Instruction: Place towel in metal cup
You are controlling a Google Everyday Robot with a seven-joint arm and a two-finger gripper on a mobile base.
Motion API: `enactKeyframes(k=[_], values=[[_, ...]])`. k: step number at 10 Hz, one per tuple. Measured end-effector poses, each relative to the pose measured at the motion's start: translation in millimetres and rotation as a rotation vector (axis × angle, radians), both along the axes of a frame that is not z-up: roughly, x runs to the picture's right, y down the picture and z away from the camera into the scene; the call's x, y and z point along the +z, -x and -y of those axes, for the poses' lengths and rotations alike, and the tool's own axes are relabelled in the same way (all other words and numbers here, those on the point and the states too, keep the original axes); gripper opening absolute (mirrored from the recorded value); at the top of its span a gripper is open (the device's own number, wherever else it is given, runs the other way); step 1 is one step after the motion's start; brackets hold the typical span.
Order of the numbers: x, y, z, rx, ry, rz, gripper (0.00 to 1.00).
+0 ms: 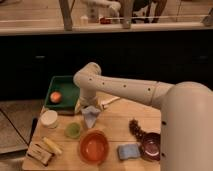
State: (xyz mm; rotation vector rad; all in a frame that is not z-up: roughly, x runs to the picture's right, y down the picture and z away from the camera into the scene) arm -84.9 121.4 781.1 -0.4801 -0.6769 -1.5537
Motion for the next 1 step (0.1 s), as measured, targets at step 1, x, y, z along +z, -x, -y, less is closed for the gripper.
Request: enactKeyframes(k=[1], values=[[0.0,0.0,0.0,0.0,0.0,0.0,0.8]])
